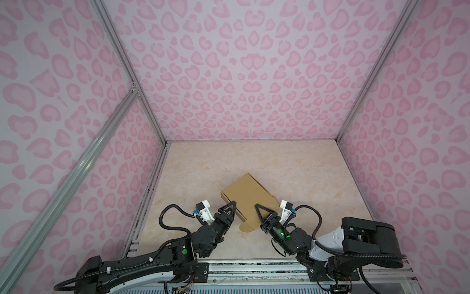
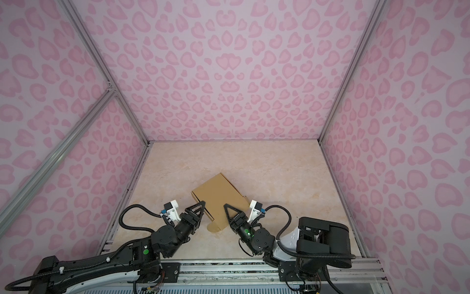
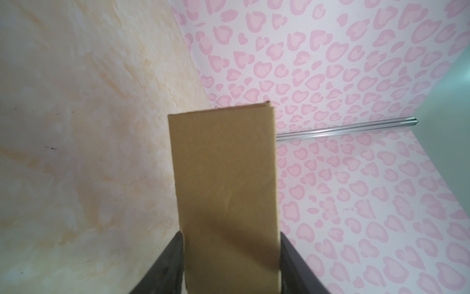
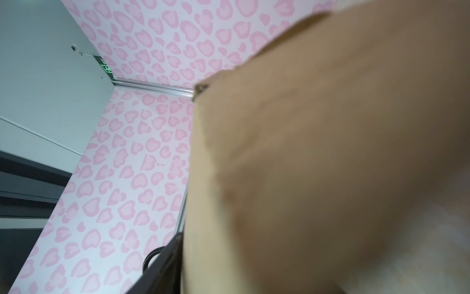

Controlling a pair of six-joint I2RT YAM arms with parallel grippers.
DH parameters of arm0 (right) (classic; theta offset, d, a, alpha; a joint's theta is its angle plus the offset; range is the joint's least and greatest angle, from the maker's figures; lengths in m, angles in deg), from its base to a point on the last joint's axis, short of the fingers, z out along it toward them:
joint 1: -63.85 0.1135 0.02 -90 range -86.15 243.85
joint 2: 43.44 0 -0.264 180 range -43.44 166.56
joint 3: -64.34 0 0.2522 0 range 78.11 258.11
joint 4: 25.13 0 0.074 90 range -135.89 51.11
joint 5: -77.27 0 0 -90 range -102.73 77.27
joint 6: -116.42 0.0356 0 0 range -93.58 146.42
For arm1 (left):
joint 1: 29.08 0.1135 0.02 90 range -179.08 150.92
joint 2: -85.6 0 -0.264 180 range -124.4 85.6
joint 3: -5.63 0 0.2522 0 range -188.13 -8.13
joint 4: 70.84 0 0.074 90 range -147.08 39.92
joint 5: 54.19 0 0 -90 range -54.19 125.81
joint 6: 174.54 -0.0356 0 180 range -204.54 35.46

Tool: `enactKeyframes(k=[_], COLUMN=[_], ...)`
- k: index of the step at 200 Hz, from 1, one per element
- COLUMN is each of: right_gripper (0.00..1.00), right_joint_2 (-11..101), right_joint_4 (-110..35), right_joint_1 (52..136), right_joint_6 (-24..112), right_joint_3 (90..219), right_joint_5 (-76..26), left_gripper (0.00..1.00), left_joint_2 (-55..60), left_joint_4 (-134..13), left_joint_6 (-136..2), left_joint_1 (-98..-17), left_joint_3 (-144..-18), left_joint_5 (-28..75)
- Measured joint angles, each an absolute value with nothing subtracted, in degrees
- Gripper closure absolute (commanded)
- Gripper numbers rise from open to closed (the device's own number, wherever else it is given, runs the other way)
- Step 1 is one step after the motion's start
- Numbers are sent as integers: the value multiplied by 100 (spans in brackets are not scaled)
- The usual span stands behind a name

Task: Assemble paper box
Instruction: Turn over the paper box at the bottom-center of the table.

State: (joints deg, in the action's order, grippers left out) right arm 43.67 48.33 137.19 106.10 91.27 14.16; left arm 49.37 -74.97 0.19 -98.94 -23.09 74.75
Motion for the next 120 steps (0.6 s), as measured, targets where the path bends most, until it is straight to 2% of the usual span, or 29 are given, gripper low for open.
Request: enactKeyframes(k=[50,120], right_gripper=[42,48], right_joint_2=[4338,4078], right_joint_4=[4848,4827], right_joint_1=[13719,13577], right_joint_6=[10584,10413], right_joint_3=[9062,8867], right_joint_5=[1427,1617], left_gripper=[24,14], left_joint_2=[4939,5155], left_joint_4=[-7471,-7254], left_joint_6=[-34,-217], left_joint_1=[-9912,-9912], left_joint_3=[-2309,-2370], left_joint_5=[7377,7377])
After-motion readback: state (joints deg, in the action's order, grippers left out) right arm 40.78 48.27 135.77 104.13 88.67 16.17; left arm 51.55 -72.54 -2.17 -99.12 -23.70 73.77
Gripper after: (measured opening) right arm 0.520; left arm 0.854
